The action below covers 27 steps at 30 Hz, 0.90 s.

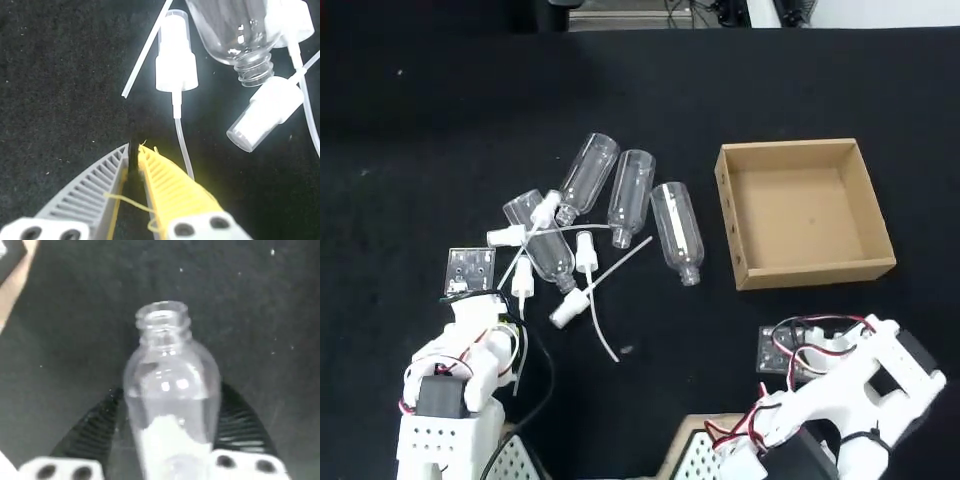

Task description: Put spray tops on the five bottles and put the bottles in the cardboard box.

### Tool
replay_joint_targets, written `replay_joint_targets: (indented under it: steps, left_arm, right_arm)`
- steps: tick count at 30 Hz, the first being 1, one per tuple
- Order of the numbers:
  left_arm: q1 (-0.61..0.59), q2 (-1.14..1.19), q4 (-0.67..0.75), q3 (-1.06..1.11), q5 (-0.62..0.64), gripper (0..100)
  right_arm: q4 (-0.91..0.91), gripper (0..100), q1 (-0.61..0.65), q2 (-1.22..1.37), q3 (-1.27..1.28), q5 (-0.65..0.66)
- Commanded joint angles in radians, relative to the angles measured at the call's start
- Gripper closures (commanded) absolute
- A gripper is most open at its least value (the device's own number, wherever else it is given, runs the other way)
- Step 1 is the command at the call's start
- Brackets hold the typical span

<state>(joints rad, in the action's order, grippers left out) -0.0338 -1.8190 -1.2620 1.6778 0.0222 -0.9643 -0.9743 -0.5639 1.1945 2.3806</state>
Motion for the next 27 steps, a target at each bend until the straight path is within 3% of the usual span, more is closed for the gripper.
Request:
replay_joint_targets:
  steps: [1,10,12,17,19,24,27]
  left_arm:
    - [0.004,-0.005,-0.006,0.022,-0.008,97]
    - [0.012,-0.005,-0.006,0.022,-0.003,97]
    - [0.012,-0.005,-0.006,0.022,-0.003,97]
    - [-0.036,-0.005,0.005,0.018,-0.018,97]
    - [-0.085,-0.005,0.031,-0.021,-0.098,97]
    - [-0.288,-0.005,0.106,-0.143,-0.477,97]
    - [-0.343,-0.005,0.158,-0.168,-0.509,97]
  right_arm:
    - [0.008,96.2,0.018,-0.039,-0.036,-0.149]
    - [-0.227,98.8,0.18,-0.039,-0.329,-0.968]
    - [-0.322,98.8,0.25,-0.039,-0.406,-1.089]
    - [-0.597,98.8,0.473,-0.042,-0.611,-1.237]
    - [-0.658,98.8,0.559,-0.059,-0.676,-1.352]
    - [-0.674,98.8,0.795,-0.173,-0.75,-1.591]
    - [-0.641,98.8,0.971,-0.271,-0.743,-1.694]
